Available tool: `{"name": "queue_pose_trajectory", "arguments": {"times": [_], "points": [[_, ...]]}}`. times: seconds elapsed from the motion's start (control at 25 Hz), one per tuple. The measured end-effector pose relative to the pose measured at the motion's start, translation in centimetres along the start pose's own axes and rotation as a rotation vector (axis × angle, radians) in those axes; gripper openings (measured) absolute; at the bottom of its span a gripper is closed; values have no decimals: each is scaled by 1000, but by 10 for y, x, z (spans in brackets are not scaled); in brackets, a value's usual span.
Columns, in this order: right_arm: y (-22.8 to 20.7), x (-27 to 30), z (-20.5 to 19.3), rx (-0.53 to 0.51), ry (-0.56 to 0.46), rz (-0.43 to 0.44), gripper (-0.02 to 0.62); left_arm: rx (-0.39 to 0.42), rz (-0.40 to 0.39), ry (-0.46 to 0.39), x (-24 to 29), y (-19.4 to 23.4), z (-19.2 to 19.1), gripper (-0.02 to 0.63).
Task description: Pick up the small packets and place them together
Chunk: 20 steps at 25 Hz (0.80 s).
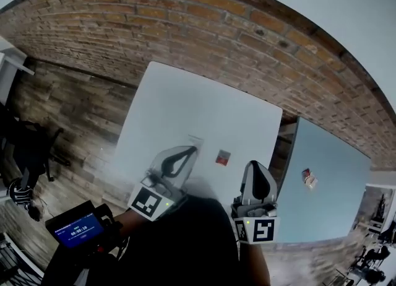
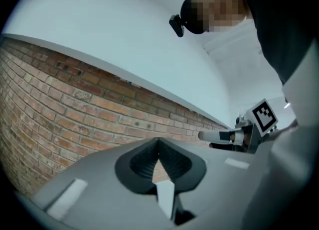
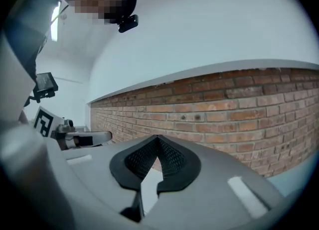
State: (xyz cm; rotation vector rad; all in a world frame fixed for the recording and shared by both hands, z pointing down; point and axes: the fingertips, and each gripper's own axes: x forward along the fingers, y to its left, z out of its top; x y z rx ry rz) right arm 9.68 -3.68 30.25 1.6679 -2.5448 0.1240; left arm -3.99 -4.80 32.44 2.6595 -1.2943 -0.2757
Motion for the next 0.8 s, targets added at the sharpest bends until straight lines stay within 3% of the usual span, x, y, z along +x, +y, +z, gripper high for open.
{"name": "queue_pose_trajectory", "arguments": {"times": [0.08,0.36,0.56,0.8], "points": [[0,5,3,-39,-20,-1,0,14,2,-7,0,1,5,2],[20,11,13,-29,-64,38,0,-11,34,-9,-6,5,4,2],[29,19,12,-22,-84,21,0,61,44,-28,-16,22,8,2],[11,37,19,3,-117,20,0,74,101,-69,3,26,23,2]]}}
